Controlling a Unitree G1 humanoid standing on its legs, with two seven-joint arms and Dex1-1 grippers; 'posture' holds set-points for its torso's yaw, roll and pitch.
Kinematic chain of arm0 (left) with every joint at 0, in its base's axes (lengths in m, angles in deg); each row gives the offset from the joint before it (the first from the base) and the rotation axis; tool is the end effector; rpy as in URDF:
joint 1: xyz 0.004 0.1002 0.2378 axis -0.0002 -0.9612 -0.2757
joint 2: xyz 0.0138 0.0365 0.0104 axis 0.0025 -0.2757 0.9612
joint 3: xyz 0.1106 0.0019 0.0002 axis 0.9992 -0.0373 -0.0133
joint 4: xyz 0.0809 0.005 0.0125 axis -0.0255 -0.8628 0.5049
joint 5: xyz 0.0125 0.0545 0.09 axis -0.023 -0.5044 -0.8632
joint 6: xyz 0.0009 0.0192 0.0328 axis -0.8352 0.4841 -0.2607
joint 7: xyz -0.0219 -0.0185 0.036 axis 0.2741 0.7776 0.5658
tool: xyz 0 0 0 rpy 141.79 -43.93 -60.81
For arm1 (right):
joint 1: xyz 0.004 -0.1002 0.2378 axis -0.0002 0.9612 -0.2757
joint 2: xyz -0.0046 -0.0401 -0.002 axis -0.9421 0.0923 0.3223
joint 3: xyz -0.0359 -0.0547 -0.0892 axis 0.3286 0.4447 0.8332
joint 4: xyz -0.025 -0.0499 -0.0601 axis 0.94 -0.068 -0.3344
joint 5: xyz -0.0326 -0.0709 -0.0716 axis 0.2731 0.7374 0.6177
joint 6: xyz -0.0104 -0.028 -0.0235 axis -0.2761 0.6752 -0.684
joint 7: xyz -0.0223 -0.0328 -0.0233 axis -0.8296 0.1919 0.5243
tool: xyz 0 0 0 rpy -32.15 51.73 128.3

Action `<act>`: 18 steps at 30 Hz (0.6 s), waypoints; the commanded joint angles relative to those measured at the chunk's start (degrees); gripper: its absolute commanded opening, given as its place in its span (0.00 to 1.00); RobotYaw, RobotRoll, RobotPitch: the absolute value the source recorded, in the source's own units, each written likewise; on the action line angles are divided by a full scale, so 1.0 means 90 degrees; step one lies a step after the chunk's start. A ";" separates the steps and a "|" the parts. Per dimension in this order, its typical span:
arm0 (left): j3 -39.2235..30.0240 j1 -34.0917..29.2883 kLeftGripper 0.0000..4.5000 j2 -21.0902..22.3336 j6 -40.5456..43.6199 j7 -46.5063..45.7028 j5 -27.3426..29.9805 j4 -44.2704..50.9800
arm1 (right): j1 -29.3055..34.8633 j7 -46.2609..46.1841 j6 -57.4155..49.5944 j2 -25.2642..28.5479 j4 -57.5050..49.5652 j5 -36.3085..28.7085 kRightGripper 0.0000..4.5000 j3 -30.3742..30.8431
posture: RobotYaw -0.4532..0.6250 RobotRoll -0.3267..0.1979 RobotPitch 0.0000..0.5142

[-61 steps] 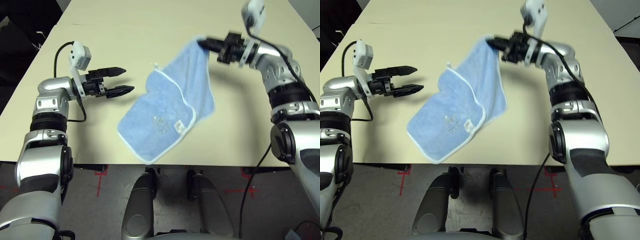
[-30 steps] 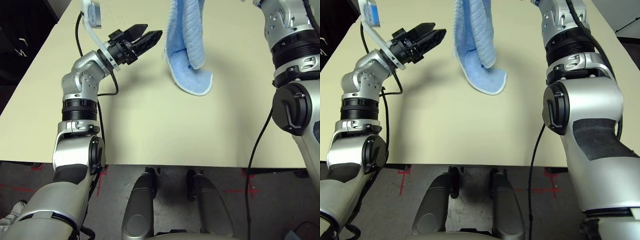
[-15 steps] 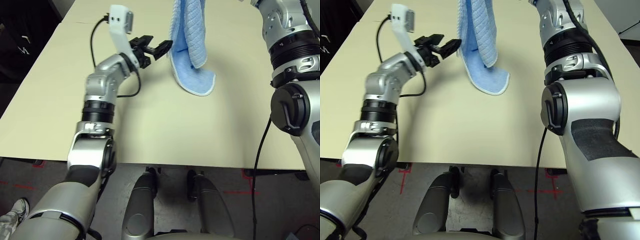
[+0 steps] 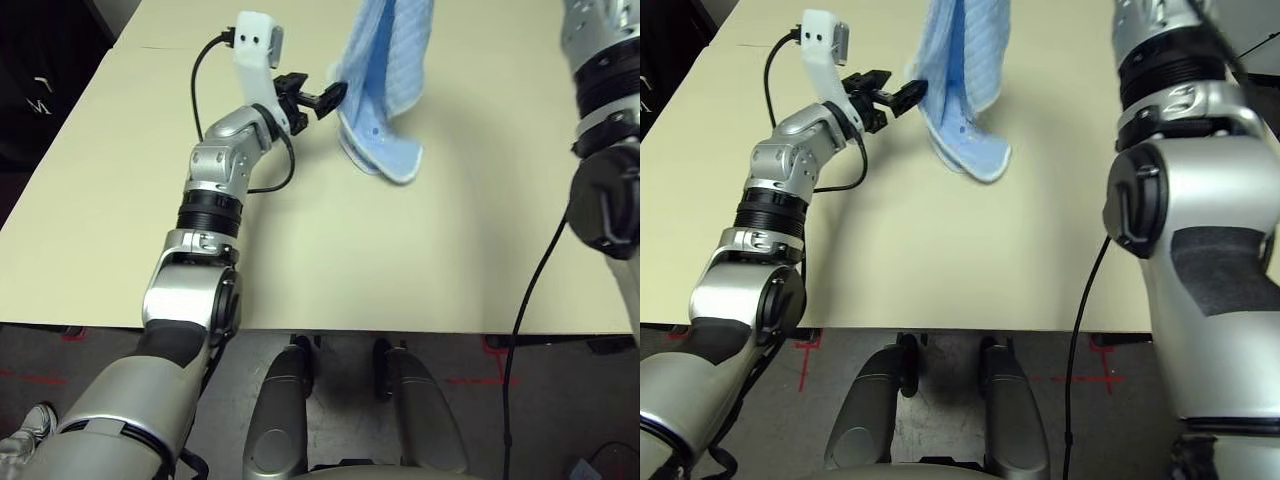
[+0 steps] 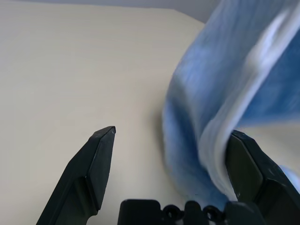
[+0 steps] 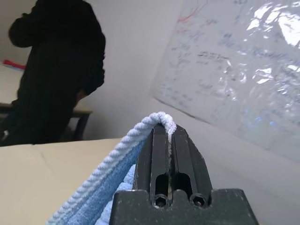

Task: Fold the towel and set it aside.

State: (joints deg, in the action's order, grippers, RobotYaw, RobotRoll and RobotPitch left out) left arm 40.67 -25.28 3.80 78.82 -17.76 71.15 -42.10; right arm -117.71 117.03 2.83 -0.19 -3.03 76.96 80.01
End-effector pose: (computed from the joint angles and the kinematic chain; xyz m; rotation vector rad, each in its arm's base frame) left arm 0.3765 0.1696 0.2350 0.0276 -0.1222 -0.6050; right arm 0.3500 -0.1870 0.4127 -0.3351 -0.8487 0.5745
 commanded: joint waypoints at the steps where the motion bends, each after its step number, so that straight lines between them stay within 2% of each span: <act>1: 0.0124 -0.0209 1.00 0.0128 -0.0040 0.0344 -0.0102 -0.0124 | -0.0185 -0.0034 0.0131 0.0056 0.0099 0.0090 0.01 -0.0042 | 0.48 0.62 0.53; 6: 0.0204 -0.0414 1.00 0.0188 0.0320 0.0837 0.0022 0.0132 | -0.0205 -0.0019 0.0159 0.0026 0.0128 0.0112 0.01 -0.0057 | 0.48 0.62 0.53; 10: 0.0479 -0.0852 1.00 0.0336 0.0980 0.1389 0.0045 0.0553 | -0.0291 -0.0030 0.0163 0.0038 0.0148 0.0134 0.01 -0.0061 | 0.47 0.62 0.52; 15: 0.0395 -0.0905 1.00 0.0278 0.1284 0.1208 0.0065 0.0567 | -0.0343 -0.0014 0.0182 0.0072 0.0163 0.0149 0.01 -0.0063 | 0.47 0.62 0.51; 18: 0.0064 -0.0770 1.00 -0.0053 0.1416 0.0917 0.0380 0.0574 | -0.0373 -0.0023 0.0185 0.0094 0.0191 0.0173 0.01 -0.0050 | 0.47 0.62 0.51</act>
State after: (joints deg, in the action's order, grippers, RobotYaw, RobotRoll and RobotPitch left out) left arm 42.25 -32.79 4.66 90.28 -8.28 72.87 -37.40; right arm -119.73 116.87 3.76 -0.08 -1.60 78.05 80.02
